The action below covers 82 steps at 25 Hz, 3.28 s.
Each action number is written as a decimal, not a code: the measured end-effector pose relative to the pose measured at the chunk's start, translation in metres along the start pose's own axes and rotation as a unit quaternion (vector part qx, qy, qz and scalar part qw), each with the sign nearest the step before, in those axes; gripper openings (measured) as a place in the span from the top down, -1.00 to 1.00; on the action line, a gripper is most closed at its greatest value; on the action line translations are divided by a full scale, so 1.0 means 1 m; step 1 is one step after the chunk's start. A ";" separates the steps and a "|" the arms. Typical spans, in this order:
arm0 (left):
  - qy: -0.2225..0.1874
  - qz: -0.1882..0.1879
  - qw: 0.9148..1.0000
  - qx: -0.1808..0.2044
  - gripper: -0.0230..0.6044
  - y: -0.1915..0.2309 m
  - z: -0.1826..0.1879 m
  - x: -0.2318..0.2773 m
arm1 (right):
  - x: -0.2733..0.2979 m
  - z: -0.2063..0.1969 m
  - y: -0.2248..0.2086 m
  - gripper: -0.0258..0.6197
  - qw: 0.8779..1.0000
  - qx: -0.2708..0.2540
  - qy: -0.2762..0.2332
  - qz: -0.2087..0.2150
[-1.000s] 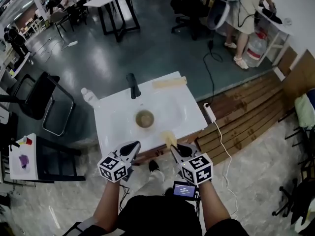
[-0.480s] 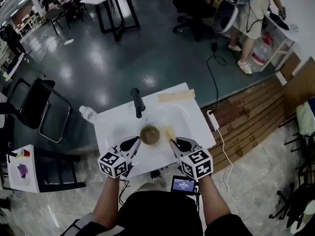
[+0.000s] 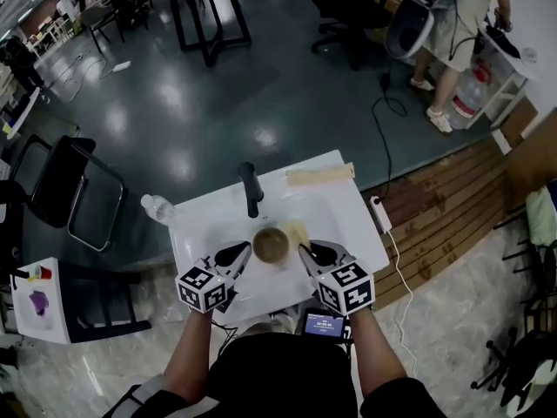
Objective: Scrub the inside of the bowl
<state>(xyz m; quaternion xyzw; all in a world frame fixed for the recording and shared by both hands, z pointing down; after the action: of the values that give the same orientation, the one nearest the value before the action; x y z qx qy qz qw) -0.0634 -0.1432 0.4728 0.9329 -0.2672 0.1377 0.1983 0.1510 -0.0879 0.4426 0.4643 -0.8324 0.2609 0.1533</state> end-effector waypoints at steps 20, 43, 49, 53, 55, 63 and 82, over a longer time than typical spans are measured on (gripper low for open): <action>0.083 0.057 0.992 -0.075 0.91 0.033 -0.030 0.020 | 0.043 -0.013 -0.019 0.79 0.996 -0.030 0.072 0.041; 0.310 0.113 0.931 -0.158 0.51 0.063 -0.127 0.084 | 0.165 -0.078 -0.037 0.79 0.955 -0.081 0.278 0.072; 0.307 0.113 0.928 -0.178 0.52 0.069 -0.129 0.090 | 0.185 -0.096 -0.035 0.79 0.936 -0.106 0.331 0.054; 0.294 0.109 0.930 -0.189 0.67 0.069 -0.133 0.095 | 0.195 -0.097 -0.038 0.79 0.930 -0.100 0.352 0.036; 0.288 0.105 0.932 -0.193 0.69 0.068 -0.134 0.095 | 0.198 -0.097 -0.040 0.79 0.928 -0.099 0.359 0.028; 0.293 0.094 0.937 -0.164 0.70 0.066 -0.135 0.099 | 0.219 -0.093 -0.039 0.79 0.922 -0.127 0.366 -0.003; 0.294 0.096 0.937 -0.164 0.72 0.070 -0.138 0.097 | 0.216 -0.098 -0.011 0.79 0.920 -0.114 0.339 0.161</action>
<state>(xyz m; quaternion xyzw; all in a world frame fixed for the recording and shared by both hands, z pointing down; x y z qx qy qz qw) -0.0439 -0.1793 0.6506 0.7750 -0.3044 0.3788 0.4041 0.0490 -0.1860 0.6331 0.1870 -0.8184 0.3273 0.4337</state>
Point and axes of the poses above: the fingertips, and each gripper's own axes: x forward along the fingers, y to its left, z out of its top, the point moved 7 cm from there along -x, backward along the fingers, and after that the axes turned 2 degrees about z, right-handed, at the moved point
